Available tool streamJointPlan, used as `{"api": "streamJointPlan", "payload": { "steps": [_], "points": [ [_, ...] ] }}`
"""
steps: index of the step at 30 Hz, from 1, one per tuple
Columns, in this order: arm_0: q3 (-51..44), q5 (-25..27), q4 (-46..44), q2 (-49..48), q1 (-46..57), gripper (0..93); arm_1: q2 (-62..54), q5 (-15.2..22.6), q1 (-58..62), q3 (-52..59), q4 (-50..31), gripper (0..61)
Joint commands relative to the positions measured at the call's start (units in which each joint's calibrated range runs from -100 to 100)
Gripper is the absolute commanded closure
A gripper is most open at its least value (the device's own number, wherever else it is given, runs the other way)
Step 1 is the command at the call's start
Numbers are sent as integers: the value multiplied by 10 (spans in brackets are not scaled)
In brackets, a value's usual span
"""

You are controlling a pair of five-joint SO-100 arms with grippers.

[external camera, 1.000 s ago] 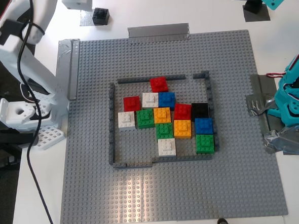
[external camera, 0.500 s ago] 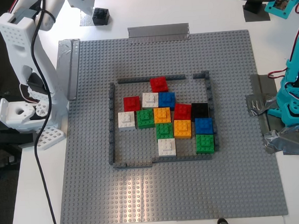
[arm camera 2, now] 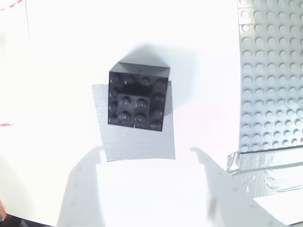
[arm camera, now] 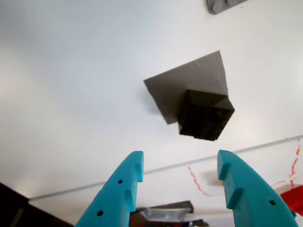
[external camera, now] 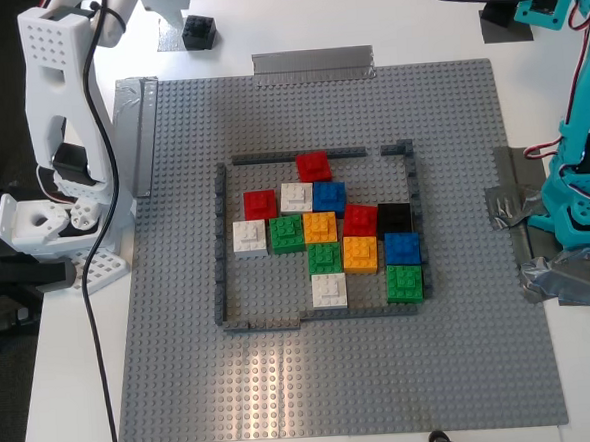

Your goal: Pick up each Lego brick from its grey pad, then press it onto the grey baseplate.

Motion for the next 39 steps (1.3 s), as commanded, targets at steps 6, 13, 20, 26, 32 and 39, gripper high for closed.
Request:
{"api": "streamJointPlan", "payload": {
  "steps": [6, 13, 20, 26, 32, 39],
  "points": [
    [-25, -23, 7, -35, -22, 730, -5, 4, 15, -14, -34, 378],
    [-17, -69, -47, -33, -19, 596, -1, -2, 18, 23, -79, 385],
    [-23, -99, -96, 23, -16, 617, 23, -2, 16, 25, -101, 385],
    [-24, -113, -97, 45, -15, 617, 35, 0, 13, 25, -127, 386],
    [-25, -123, -99, 48, -15, 622, 42, -2, 11, 22, -133, 386],
    [-24, -125, -135, 54, -15, 658, 49, -6, 8, 25, -126, 383]
  ]
}}
